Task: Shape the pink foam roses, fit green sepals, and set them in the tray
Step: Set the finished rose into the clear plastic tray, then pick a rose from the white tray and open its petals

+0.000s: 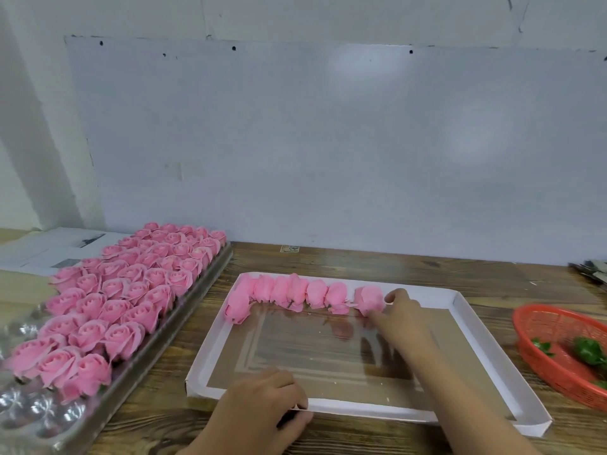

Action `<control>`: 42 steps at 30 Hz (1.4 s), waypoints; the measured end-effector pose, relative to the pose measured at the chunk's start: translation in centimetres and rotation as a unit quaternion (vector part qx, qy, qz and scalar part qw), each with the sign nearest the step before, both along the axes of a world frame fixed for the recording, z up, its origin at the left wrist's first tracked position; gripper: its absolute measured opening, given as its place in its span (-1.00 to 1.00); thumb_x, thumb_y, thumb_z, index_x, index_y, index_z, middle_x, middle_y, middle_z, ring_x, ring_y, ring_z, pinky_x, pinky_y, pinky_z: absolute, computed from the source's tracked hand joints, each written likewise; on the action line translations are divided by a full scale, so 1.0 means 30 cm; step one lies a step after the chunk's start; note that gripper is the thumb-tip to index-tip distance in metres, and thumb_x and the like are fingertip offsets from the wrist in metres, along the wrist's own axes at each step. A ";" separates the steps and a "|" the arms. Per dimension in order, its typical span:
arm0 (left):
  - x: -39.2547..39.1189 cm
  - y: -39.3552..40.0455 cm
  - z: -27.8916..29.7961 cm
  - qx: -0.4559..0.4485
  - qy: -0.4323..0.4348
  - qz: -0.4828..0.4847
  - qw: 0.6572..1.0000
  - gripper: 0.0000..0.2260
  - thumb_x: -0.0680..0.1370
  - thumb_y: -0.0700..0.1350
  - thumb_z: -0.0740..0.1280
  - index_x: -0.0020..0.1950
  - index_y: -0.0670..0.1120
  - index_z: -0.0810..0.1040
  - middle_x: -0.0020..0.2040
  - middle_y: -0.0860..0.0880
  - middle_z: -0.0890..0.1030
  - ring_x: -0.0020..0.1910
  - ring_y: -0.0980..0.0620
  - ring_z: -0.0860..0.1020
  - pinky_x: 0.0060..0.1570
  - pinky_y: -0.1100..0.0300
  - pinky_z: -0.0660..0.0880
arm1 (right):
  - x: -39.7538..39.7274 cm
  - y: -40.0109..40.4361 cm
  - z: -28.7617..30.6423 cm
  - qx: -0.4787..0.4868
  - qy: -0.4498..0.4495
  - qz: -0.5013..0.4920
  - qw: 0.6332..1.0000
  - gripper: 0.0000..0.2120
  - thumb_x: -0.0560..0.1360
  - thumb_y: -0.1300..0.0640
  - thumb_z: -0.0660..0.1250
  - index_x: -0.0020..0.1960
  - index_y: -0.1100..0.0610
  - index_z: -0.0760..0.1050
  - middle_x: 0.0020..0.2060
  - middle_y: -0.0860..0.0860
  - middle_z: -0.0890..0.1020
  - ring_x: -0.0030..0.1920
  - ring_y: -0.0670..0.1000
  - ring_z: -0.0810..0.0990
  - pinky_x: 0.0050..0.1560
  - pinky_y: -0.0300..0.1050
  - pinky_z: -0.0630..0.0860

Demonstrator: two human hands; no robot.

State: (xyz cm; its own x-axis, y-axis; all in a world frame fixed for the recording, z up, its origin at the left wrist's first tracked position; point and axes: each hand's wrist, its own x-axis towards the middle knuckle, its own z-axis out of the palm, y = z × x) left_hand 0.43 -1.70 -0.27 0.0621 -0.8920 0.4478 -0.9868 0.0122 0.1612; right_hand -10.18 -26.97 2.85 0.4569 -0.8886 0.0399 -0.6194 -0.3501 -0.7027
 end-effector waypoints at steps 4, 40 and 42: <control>0.001 -0.003 -0.003 0.004 0.004 0.000 1.000 -0.88 0.32 0.09 0.50 -0.32 0.12 0.59 -0.31 0.23 0.56 -0.29 0.30 0.54 -0.33 0.41 0.49 | 0.086 -0.012 -0.017 0.013 -0.006 -0.025 1.000 -0.59 0.51 0.02 0.38 0.17 0.27 0.35 0.13 0.23 0.44 0.08 0.25 0.53 -0.09 -0.08 0.40; -0.158 -0.234 0.205 -0.039 0.710 -0.031 0.703 -0.52 0.40 0.24 0.48 0.13 -0.09 0.62 0.08 -0.15 0.66 0.21 -0.09 0.61 0.36 -0.15 0.44 | -0.094 0.299 0.083 0.525 -0.473 0.261 0.658 -0.54 0.33 0.20 0.58 0.13 0.41 0.60 0.16 0.33 0.61 0.12 0.12 0.66 0.10 -0.08 0.62; -0.160 -0.248 0.200 -0.067 0.710 -0.026 0.701 -0.47 0.38 0.20 0.49 0.17 -0.15 0.59 0.17 -0.24 0.64 0.24 -0.09 0.60 0.32 -0.04 0.48 | -0.099 0.310 0.090 0.526 -0.473 0.288 0.646 -0.49 0.33 0.15 0.59 0.17 0.40 0.58 0.20 0.33 0.59 0.20 0.13 0.62 0.13 -0.12 0.59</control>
State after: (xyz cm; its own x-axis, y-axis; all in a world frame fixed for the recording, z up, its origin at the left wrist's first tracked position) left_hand -4.36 -9.14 5.74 0.4983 -0.8657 0.0480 0.1688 0.1511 0.9740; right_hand -13.16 -17.68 5.55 0.9369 -0.3451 0.0555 0.2805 0.6475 -0.7086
